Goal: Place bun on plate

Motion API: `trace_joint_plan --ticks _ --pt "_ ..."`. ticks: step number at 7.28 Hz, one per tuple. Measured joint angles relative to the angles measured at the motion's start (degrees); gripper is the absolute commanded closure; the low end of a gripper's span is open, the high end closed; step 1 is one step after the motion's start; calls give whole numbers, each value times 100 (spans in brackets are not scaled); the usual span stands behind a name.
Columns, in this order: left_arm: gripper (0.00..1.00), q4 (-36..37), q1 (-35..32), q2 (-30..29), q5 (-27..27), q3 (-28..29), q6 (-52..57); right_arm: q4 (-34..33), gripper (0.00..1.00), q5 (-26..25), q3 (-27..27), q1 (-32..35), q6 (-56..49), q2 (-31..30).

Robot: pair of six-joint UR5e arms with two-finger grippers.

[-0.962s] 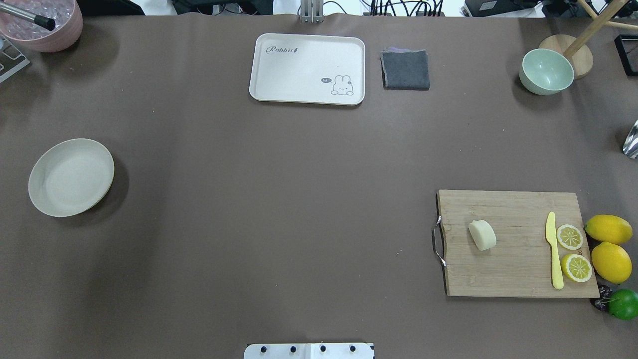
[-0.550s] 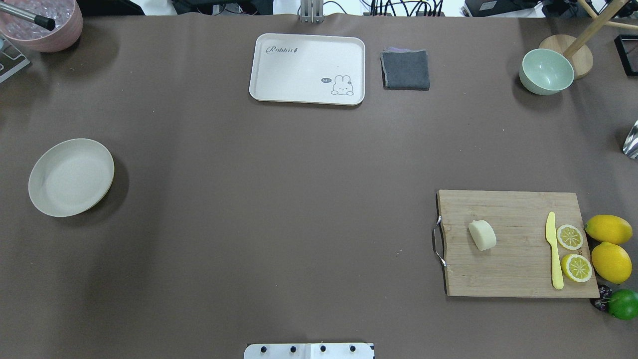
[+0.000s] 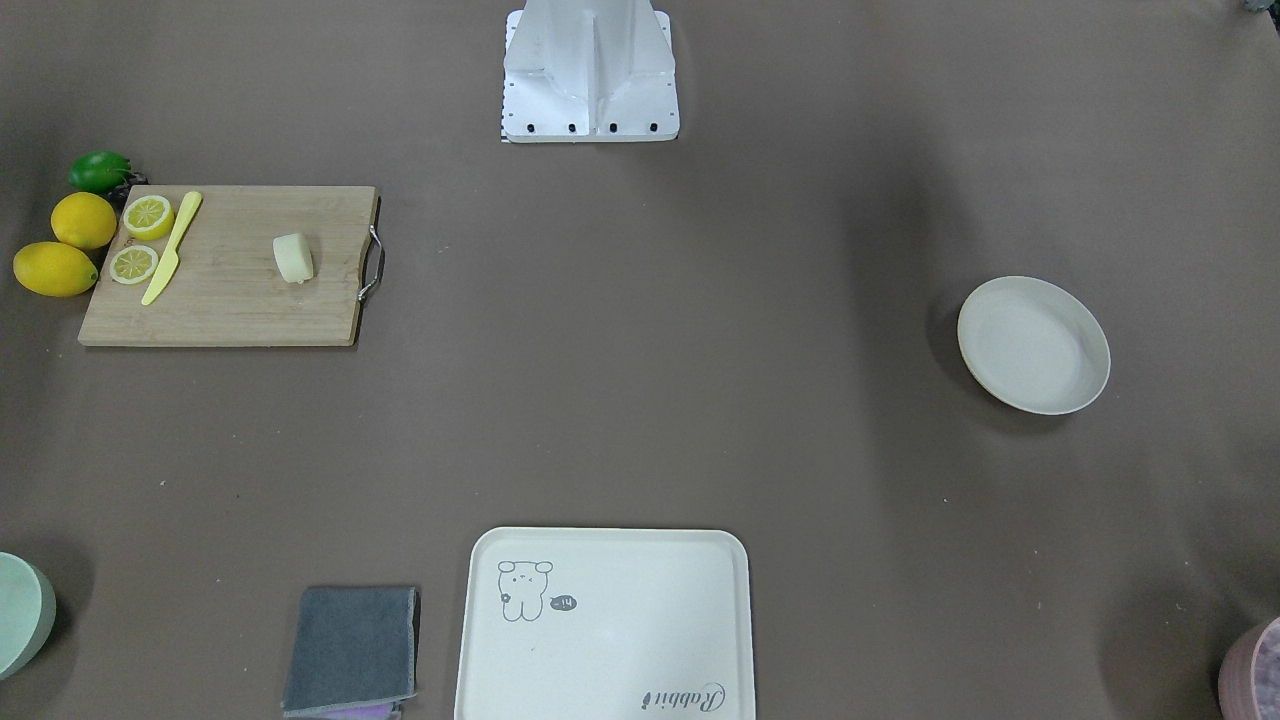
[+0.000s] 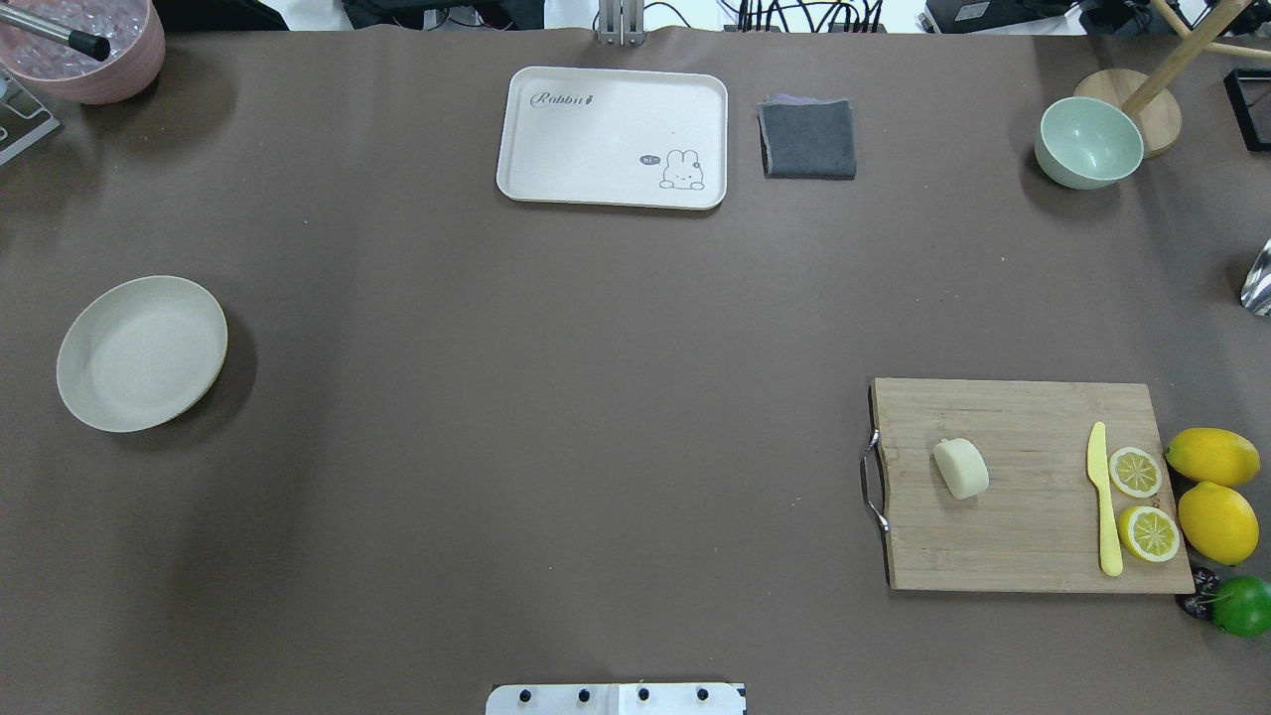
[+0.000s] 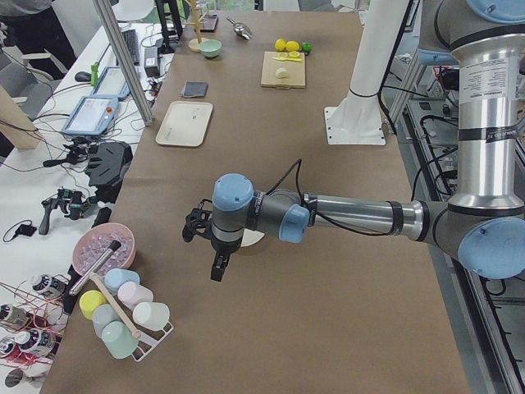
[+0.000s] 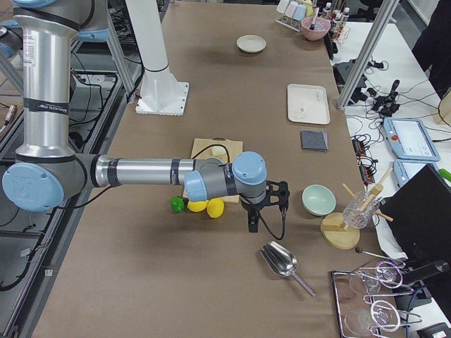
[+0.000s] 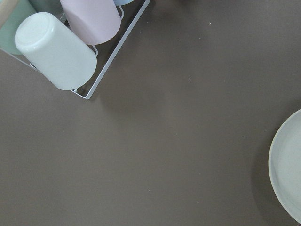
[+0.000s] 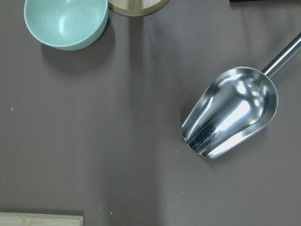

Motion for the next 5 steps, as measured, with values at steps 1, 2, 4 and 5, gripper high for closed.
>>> trace_joint_plan --ticks 1,2,4,5 --pt "2 0 0 3 -2 -12 -2 2 0 0 1 0 0 0" --pt "2 0 3 1 -25 -14 -4 6 0 -1 6 0 -2 -9" --pt "2 12 5 -10 -397 42 -13 16 0 -1 11 0 -8 -26" --pt "2 23 5 -41 -583 107 -27 25 0 -1 13 0 -8 -25"
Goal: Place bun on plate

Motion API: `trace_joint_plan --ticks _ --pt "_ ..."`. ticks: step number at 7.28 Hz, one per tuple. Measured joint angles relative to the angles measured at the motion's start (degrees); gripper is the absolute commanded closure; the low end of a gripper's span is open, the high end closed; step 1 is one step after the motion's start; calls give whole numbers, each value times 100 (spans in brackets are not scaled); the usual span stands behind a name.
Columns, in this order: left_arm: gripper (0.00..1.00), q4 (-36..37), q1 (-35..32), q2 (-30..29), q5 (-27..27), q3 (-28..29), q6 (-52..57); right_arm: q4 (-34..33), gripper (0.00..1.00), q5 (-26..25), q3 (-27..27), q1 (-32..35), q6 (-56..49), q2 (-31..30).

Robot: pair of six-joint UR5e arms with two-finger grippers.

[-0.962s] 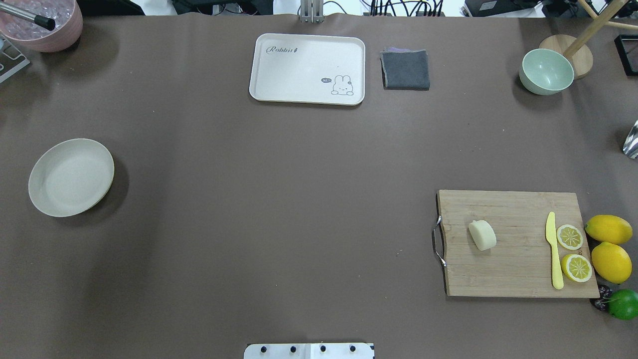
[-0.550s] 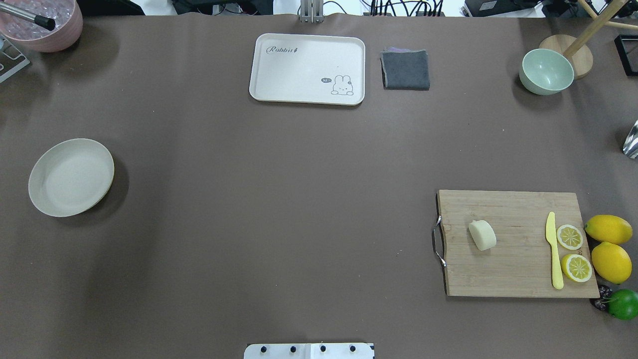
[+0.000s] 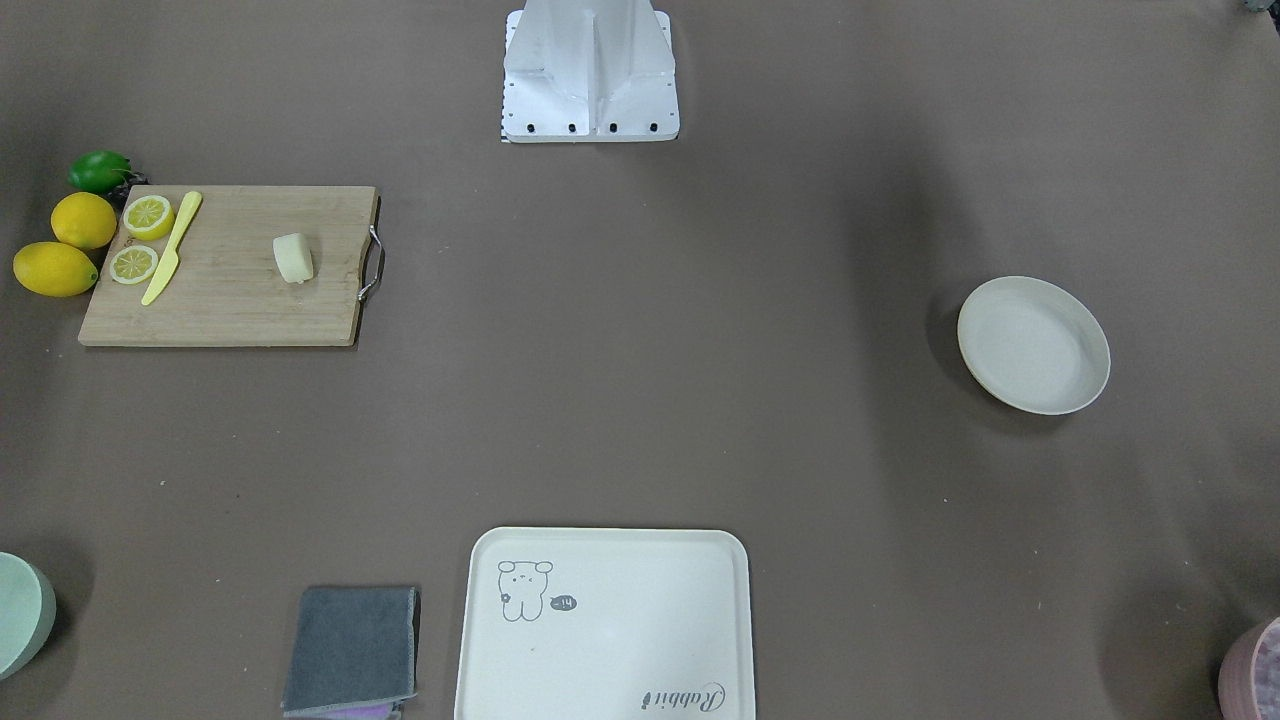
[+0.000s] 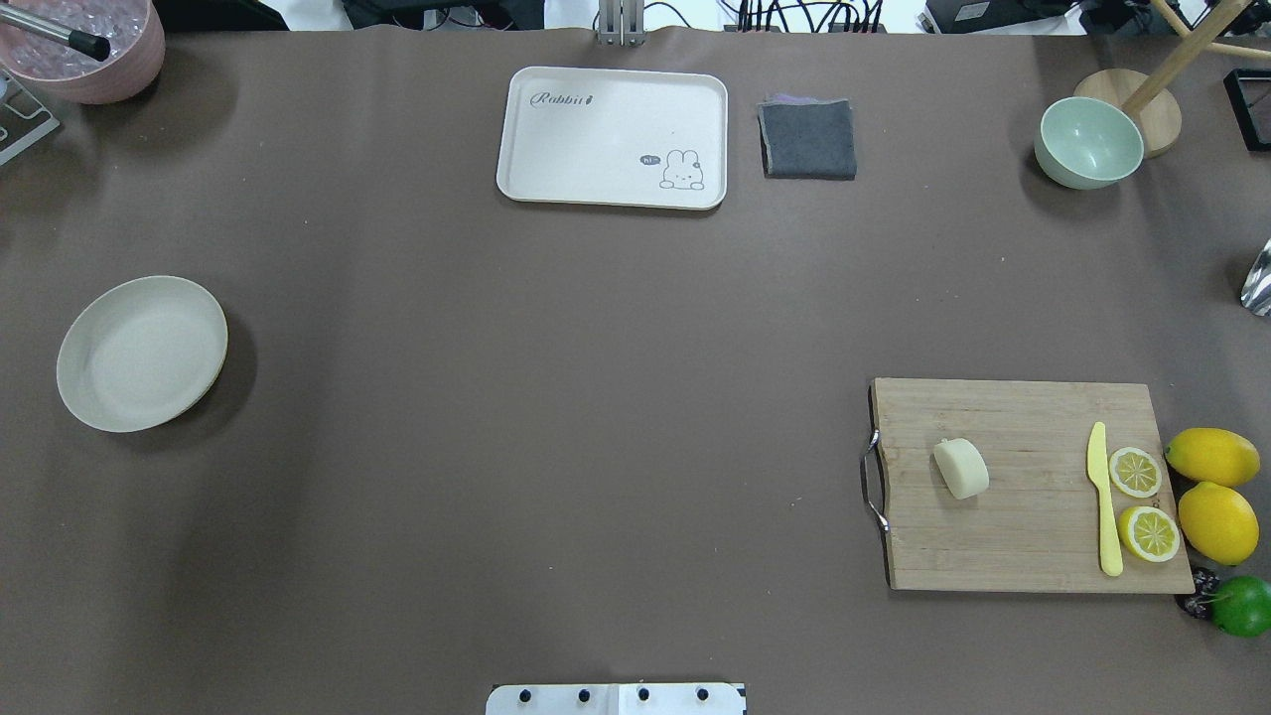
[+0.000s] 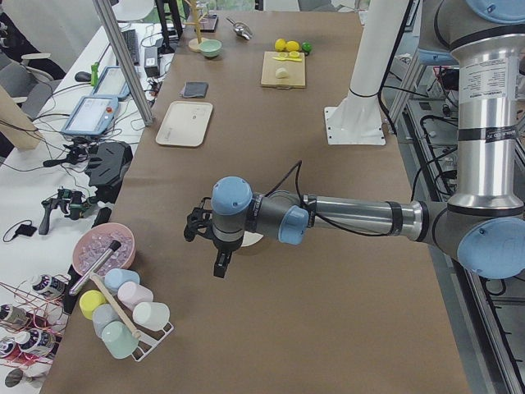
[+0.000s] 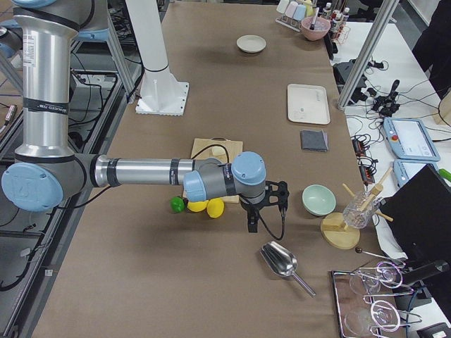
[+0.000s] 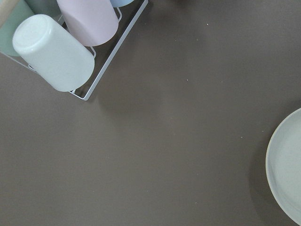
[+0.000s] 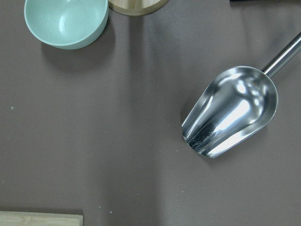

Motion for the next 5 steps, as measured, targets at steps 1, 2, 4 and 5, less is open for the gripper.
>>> trace_joint_plan --ticks 1,2,4,5 --pt "2 -11 -1 -25 -74 -1 -12 6 0 0 0 0 0 1" --pt "2 -21 -7 -28 -83 -39 -22 9 0 0 0 0 0 0" --pt "2 -98 -35 46 -77 -61 9 22 0 0 6 0 0 -5" --pt "2 -184 -49 91 -75 -58 14 28 0 4 10 0 0 -6"
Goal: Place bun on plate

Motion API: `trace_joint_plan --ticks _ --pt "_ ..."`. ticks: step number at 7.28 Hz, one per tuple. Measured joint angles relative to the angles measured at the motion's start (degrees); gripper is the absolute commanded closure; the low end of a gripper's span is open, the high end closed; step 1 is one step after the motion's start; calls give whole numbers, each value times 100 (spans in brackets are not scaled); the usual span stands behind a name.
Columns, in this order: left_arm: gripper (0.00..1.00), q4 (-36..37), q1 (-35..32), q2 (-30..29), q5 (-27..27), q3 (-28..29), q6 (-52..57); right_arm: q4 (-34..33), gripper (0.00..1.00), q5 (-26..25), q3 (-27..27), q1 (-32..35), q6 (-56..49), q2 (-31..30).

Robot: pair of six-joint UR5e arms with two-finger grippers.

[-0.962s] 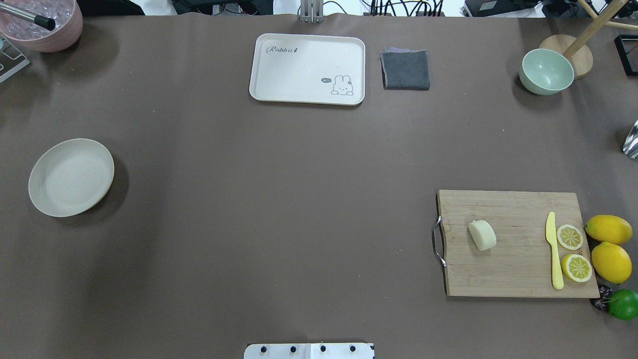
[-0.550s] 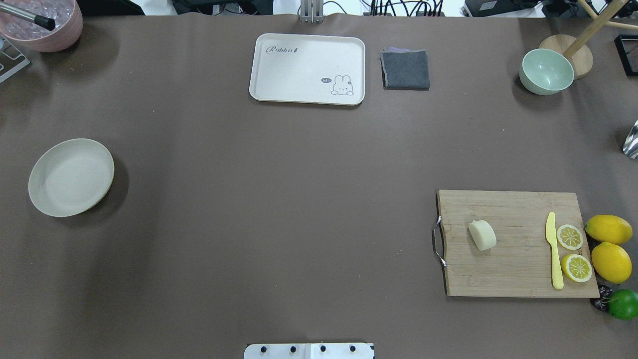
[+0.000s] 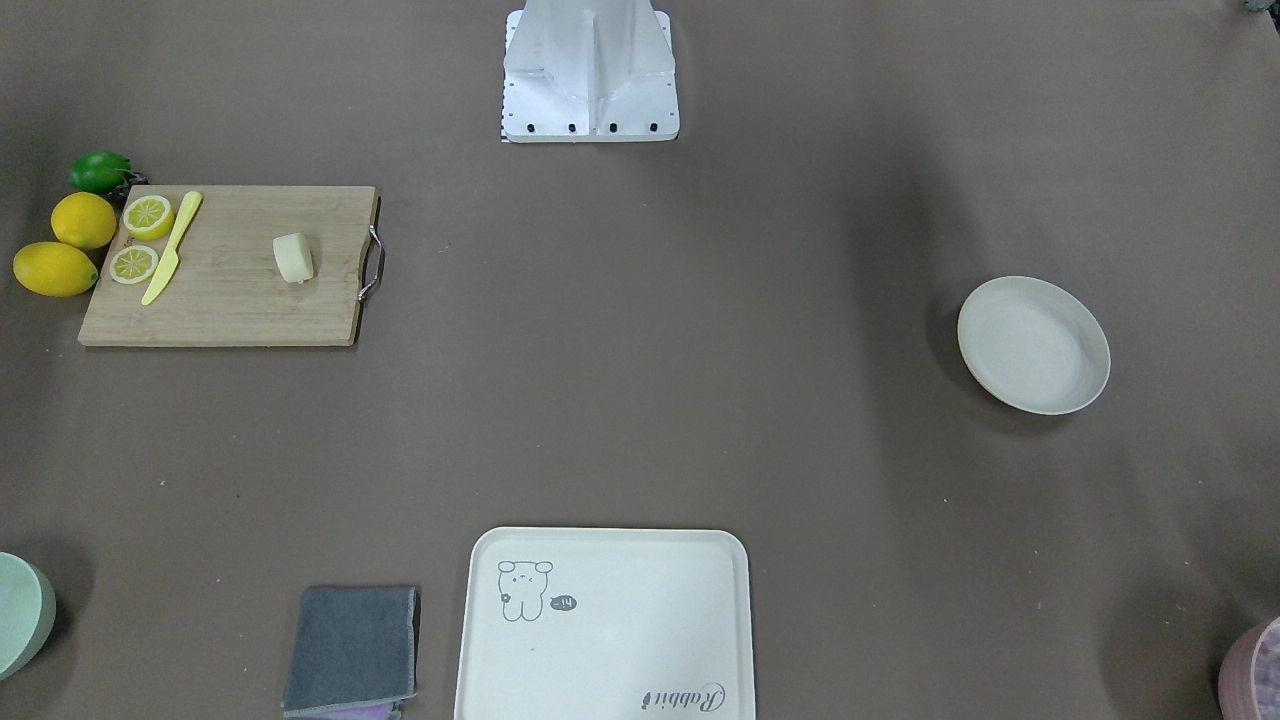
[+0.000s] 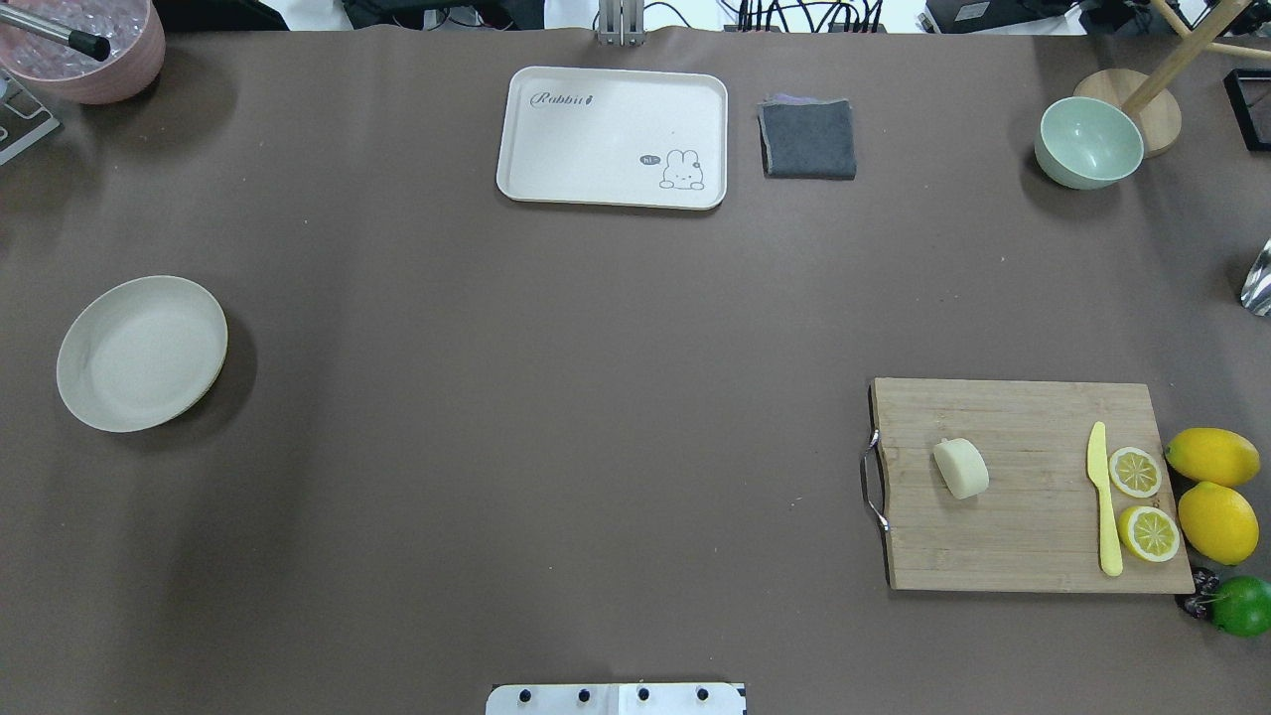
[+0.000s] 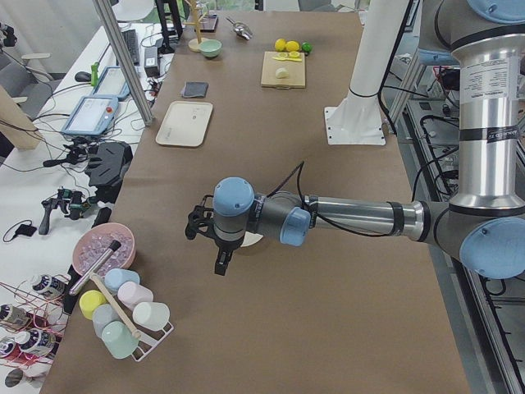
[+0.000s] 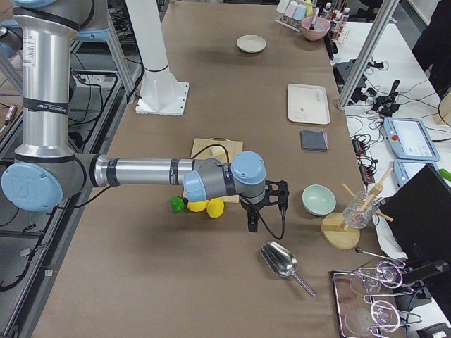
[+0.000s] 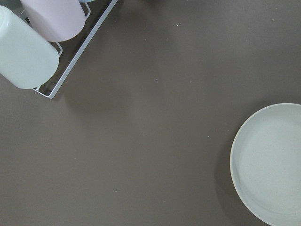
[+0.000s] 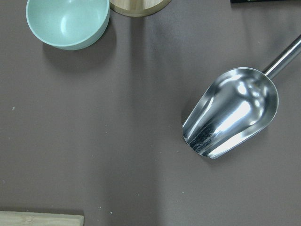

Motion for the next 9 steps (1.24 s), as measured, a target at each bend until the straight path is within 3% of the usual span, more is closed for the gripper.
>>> trace_joint_plan --ticks 6,9 --pt "2 -455 6 154 -29 -7 -223 9 0 47 36 0 0 -1" --pt "2 -2126 738 114 17 424 -2198 9 0 23 60 0 6 -1"
